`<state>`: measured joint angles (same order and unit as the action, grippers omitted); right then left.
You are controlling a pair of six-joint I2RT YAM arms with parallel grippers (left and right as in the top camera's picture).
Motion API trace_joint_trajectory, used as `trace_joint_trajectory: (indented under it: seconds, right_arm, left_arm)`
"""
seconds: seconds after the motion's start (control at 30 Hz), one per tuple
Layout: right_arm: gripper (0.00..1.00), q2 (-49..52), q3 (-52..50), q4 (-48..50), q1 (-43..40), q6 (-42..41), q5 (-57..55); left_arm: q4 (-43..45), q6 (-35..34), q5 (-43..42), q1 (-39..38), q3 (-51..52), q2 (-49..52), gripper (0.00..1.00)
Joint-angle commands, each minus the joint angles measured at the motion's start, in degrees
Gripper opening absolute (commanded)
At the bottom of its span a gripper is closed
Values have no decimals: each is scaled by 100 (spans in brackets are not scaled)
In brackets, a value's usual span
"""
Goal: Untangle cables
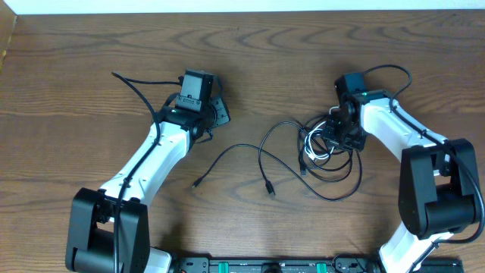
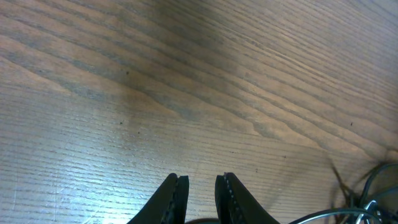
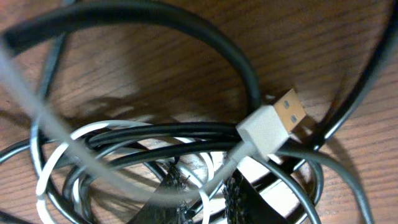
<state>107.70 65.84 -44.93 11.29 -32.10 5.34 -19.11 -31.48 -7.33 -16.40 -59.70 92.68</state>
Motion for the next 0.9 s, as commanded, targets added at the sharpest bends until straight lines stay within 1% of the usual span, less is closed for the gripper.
trace_joint_trajectory:
  seconds: [0.0,0.07,0.1,0.23,0.33,0.47,0.57,0.67,0.87]
  right_arm:
    - [13,107,-367,79,66,-68,114]
    - [4,107,-380,85,63,-63,90]
    - [1,107,-380,107,66,-63,79]
    - [1,98,-356,192,46,50,83]
    - [1,24,-249,170,13,380,160]
    - [1,-328,-24,11,-13,946,680]
    - [1,-879,164,-168,-37,1276,981]
    - [1,-1589,254,-264,-81,1602,1578]
    - [1,-3128,264,-149,-190,1698,2516]
  left_arm:
    - [-17,31,52,4,-15,-42,22]
    - [-17,31,52,4,-15,-42,22]
    - [-17,31,55,4,-15,-42,22]
    - [-22,31,52,4,-15,-42,22]
    - [-57,31,55,4,-15,-42,22]
    - [-81,31,55,4,-15,-42,22]
    - [-81,33,55,4,-15,-42,22]
    - [-81,33,55,4,-15,-42,23]
    - [-81,31,55,4,-15,-42,23]
